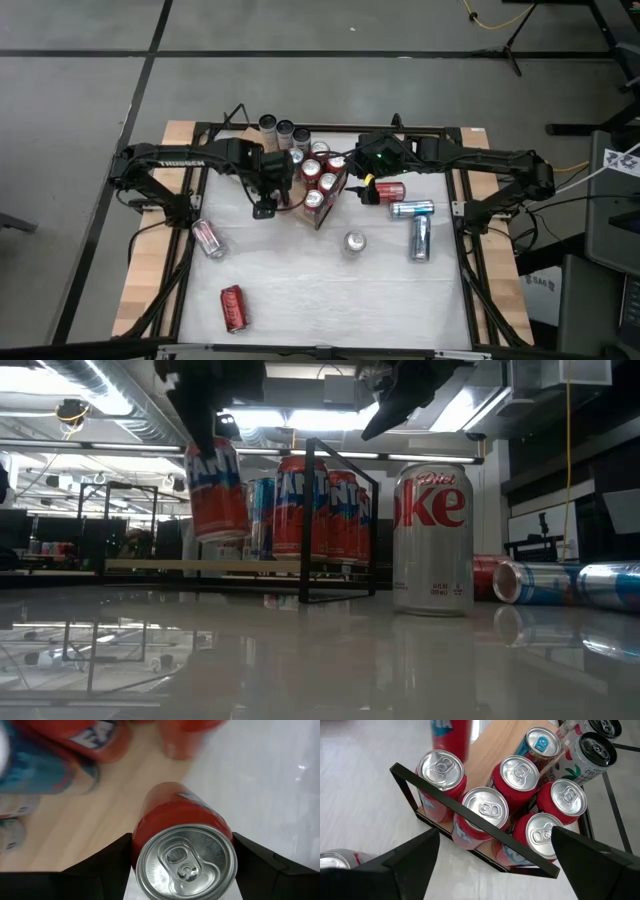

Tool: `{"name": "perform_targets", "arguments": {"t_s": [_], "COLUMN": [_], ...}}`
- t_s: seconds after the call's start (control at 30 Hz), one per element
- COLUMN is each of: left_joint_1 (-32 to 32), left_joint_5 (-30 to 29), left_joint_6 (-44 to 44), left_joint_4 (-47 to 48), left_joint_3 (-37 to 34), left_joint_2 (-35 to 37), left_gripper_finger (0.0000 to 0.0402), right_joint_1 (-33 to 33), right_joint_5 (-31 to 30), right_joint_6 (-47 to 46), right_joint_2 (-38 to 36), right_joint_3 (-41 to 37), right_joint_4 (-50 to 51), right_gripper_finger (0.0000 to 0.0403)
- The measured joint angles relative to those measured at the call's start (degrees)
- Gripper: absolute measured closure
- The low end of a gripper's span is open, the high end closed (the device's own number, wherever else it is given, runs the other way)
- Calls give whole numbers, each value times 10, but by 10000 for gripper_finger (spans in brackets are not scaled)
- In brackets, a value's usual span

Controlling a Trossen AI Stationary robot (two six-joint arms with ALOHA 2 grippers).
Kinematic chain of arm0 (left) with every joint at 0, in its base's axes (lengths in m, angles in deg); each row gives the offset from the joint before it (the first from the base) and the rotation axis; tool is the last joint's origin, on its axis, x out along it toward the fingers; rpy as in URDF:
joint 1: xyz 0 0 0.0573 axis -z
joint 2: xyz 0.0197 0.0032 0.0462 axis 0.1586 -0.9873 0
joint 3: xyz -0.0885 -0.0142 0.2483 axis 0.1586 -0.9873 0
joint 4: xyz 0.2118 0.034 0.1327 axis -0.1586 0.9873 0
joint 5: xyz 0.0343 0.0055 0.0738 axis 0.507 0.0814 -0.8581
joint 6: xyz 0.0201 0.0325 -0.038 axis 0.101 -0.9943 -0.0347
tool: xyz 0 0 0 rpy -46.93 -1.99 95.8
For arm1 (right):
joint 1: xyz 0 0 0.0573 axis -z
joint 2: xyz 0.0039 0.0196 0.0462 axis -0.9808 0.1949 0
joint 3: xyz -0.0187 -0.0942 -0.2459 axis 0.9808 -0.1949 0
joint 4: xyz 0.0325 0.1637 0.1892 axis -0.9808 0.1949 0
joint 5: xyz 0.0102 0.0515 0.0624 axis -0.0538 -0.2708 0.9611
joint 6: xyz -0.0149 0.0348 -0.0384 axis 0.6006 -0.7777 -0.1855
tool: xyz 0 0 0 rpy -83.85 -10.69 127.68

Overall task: Pick and place cans onto a shelf
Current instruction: Put the red soda can on the shelf and align with the other red soda cans

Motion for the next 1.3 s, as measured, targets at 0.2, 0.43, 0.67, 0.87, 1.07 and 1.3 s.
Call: {"name": "perform_targets", "arguments": {"t_s": [0.2, 0.43, 0.67, 0.87, 1.07, 1.3], "left_joint_1": [-36, -58, -60, -60, -60, -60], "left_joint_5": [0, 2, 1, 2, 2, 1], "left_joint_6": [-14, -31, -52, -59, -59, -60], "left_joint_4": [-19, -33, -38, -48, -61, -72], "left_joint_3": [0, 1, 3, 3, 1, -1], "left_joint_2": [0, -21, -54, -58, -60, -62], "left_gripper_finger": [134, 134, 134, 125, 89, 71], "right_joint_1": [0, 0, 0, 0, 0, 0], "right_joint_5": [0, 0, 0, 0, 0, 0], "right_joint_6": [0, 0, 0, 0, 0, 0], "right_joint_2": [0, 0, 0, 0, 0, 0], "right_joint_3": [0, 0, 0, 0, 0, 0], "right_joint_4": [-2, -2, -1, -1, -1, -1], "right_gripper_finger": [31, 31, 31, 31, 31, 31]}}
